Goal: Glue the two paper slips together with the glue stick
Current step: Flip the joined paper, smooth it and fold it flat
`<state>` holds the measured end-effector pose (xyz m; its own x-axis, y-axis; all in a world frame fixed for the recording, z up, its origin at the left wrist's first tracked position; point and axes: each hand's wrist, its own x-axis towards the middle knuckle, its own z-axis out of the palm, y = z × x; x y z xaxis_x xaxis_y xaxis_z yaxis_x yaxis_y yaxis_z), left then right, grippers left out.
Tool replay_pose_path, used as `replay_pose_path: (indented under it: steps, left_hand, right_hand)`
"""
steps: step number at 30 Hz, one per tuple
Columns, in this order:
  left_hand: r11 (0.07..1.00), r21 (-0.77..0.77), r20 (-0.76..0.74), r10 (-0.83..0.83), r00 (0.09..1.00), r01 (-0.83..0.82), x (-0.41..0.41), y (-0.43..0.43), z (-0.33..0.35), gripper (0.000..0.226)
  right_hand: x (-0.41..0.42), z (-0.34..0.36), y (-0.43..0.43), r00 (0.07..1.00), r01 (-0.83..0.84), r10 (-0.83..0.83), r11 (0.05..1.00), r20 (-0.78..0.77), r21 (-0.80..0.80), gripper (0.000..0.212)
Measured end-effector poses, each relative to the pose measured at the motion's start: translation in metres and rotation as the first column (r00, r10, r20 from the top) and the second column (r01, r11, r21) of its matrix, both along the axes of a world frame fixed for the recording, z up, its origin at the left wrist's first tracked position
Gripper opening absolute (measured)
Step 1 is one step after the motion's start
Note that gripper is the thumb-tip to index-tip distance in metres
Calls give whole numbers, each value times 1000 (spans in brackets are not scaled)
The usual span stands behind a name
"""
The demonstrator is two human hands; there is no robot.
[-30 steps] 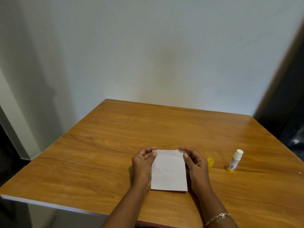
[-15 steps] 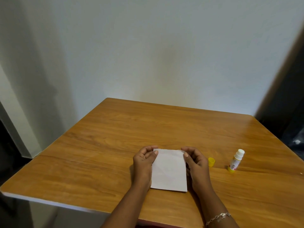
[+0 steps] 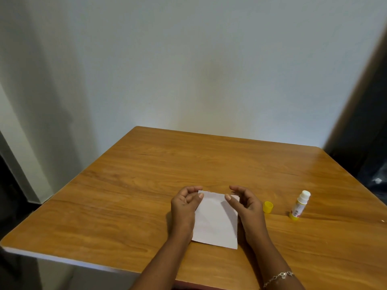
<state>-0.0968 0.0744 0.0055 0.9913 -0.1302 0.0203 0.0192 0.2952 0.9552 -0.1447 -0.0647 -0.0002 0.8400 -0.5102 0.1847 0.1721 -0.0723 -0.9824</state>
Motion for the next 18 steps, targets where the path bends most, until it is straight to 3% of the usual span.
replay_pose_path:
  steps: [2,4,6,12,18]
  left_hand:
    - [999,35,90,0,996,-3,0,2,6,9]
    - [996,84,200,-11,980,-6,0,3,13,13]
    - [989,145,293,-32,955,-11,0,2,22,15]
    - [967,247,452,-67,889,-53,-2,8,45,6]
    - [928,346,533,-76,843,-135,-3,12,58,7]
  right_hand:
    - [0,15,0,999,-35,23,959,-43,-282,23]
    - [4,33,0,994,-102,63,829,-89,-550,18]
    - [10,51,2,985,-165,81,712,-154,-683,15]
    - [15,78,11,971,-238,161,631,-175,-739,12]
    - [14,88,11,950,-308,243,662,-194,-683,12]
